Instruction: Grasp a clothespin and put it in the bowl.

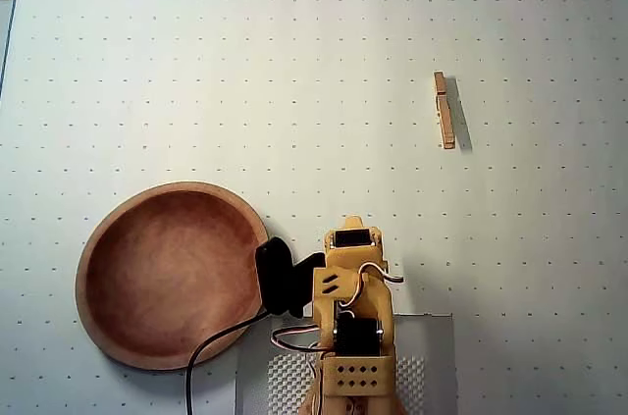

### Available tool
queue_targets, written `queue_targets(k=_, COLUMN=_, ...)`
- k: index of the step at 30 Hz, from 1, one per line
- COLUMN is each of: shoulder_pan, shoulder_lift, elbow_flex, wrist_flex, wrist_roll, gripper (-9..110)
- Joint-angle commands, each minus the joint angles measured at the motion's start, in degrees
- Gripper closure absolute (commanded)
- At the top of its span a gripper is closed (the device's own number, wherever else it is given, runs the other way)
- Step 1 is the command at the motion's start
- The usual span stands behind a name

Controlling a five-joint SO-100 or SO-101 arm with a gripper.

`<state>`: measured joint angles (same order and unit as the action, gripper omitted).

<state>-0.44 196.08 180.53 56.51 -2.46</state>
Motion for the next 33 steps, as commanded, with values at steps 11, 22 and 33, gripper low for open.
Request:
queue_targets(k=11, shoulder_pan=0.0, shoulder_lift=0.4, elbow_flex=-11.7, wrist_flex=0.6, wrist_roll=-0.2, gripper=104)
queue_targets(k=22, shoulder_pan=0.0, shoulder_lift=-4.7, elbow_flex=-28.2, wrist_flex=4.7, wrist_roll=-11.3, gripper=104)
queue_targets(k=33, shoulder_pan=0.0, shoulder_lift=-27.5, elbow_flex=-57.3, wrist_flex=16.9, wrist_roll=-20.3, gripper=104)
